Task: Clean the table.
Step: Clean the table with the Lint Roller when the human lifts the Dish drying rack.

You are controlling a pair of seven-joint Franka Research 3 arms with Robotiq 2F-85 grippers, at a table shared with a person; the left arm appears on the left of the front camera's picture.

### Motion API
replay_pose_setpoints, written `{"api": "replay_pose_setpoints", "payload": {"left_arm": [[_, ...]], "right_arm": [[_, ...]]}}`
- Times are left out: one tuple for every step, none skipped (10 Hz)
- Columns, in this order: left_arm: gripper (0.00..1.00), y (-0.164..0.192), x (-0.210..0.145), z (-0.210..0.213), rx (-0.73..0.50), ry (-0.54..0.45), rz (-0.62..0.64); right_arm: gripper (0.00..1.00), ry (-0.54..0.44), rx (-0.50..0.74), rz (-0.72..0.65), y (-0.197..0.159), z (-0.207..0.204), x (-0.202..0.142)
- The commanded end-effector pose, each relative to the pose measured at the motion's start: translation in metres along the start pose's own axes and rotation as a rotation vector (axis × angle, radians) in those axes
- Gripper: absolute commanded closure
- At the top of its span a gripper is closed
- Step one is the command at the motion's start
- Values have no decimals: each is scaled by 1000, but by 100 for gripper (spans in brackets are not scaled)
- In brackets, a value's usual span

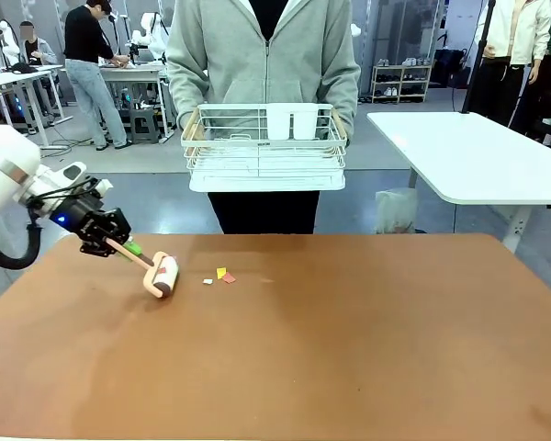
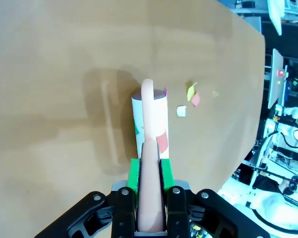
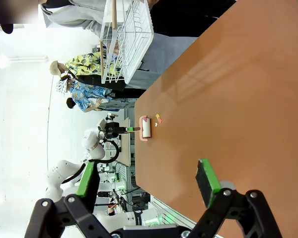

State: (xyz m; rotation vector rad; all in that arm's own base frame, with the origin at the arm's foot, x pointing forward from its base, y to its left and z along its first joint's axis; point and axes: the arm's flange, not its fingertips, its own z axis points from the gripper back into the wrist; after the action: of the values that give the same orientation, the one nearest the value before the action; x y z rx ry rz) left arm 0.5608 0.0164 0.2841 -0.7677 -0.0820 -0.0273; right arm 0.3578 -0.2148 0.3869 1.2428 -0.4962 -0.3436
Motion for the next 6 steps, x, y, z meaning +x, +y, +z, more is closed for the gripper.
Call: {"api": "replay_pose_setpoints", "payload": {"left_arm": [[79, -24, 8, -51, 34, 46, 5], [79, -42, 12, -75, 21, 63, 13], [79, -53, 17, -100, 22, 91, 1], [79, -64, 26, -121, 12, 99, -9], [79, -74, 31, -138, 4, 118, -3], [79, -84, 33, -153, 4, 140, -6]], "right_arm": [[0, -4, 1, 1, 2, 1, -2], [0, -4, 1, 1, 2, 1, -2], [0, -4, 1, 1, 2, 1, -2], [0, -4, 1, 1, 2, 1, -2], [0, -4, 1, 1, 2, 1, -2], [0, -4, 1, 1, 2, 1, -2]]}}
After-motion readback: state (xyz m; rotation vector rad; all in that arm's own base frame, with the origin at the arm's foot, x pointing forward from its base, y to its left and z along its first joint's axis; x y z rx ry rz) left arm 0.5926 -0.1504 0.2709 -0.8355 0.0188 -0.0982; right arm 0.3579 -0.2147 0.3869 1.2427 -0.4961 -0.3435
